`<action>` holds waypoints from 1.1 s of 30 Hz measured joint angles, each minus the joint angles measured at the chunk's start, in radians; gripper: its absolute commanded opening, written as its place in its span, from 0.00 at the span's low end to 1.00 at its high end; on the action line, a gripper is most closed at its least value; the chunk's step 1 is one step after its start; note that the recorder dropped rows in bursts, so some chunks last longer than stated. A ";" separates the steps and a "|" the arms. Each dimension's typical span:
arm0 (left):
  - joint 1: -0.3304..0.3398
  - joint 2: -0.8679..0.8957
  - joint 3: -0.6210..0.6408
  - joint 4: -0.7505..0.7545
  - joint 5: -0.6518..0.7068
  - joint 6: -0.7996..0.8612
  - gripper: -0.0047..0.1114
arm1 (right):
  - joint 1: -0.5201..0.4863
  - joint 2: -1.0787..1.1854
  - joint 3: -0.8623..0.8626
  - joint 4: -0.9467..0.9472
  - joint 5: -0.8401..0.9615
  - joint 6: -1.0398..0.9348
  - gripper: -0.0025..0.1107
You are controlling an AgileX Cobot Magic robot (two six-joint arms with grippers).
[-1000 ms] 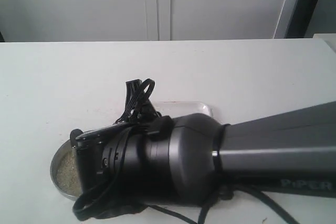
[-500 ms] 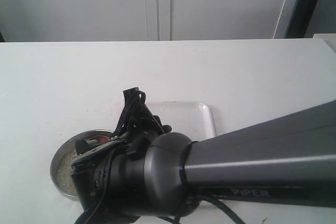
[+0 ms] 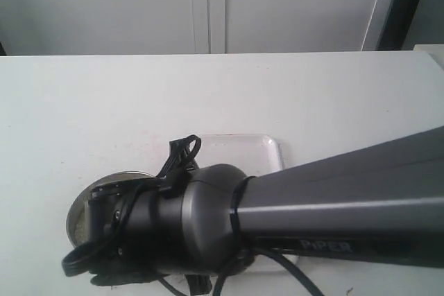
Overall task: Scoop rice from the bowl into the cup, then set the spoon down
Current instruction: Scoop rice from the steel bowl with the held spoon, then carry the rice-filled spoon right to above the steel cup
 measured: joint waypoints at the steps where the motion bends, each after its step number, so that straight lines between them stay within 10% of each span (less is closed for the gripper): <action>1: 0.000 0.000 0.000 0.000 0.000 0.000 0.16 | 0.000 0.000 -0.009 0.018 0.000 -0.004 0.02; 18: 0.000 0.000 0.000 0.000 0.000 0.000 0.16 | -0.194 -0.002 -0.157 0.562 0.130 -0.269 0.02; 33: 0.000 0.000 0.000 0.000 0.000 0.000 0.16 | -0.225 -0.098 -0.157 0.656 0.098 -0.301 0.02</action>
